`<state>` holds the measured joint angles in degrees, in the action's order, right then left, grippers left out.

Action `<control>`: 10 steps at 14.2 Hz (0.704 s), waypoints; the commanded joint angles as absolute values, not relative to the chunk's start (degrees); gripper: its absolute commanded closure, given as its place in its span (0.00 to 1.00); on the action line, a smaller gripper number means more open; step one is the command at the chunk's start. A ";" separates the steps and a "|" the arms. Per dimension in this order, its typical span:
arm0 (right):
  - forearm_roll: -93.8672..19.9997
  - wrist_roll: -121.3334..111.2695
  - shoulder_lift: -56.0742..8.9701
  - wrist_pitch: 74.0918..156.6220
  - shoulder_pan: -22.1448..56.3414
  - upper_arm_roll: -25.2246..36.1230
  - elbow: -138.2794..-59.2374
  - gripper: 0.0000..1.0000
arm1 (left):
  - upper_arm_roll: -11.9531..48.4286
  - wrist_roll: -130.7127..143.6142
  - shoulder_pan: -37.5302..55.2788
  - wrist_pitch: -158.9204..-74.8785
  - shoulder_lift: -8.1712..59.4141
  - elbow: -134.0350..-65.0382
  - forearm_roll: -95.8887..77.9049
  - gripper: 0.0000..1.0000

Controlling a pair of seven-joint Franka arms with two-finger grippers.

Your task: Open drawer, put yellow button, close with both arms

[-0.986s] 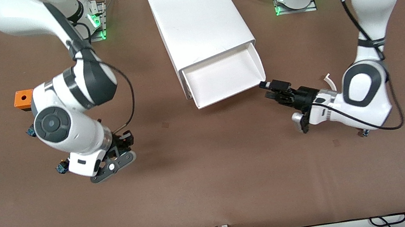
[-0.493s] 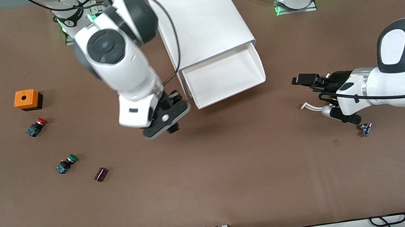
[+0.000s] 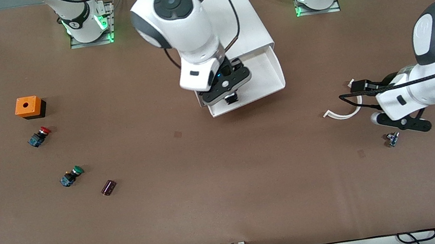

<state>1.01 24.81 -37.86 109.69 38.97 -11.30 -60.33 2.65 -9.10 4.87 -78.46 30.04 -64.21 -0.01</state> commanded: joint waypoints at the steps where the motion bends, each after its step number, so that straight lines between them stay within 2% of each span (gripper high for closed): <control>1: 0.79 26.19 -40.42 109.86 40.68 -11.78 -58.97 1.00 | 2.46 -8.53 4.66 -78.14 30.68 -58.63 2.55 0.00; 10: 0.97 26.54 -42.45 107.14 42.63 -11.51 -59.15 1.00 | 2.90 -3.16 3.96 -78.13 29.36 -59.06 -0.09 0.00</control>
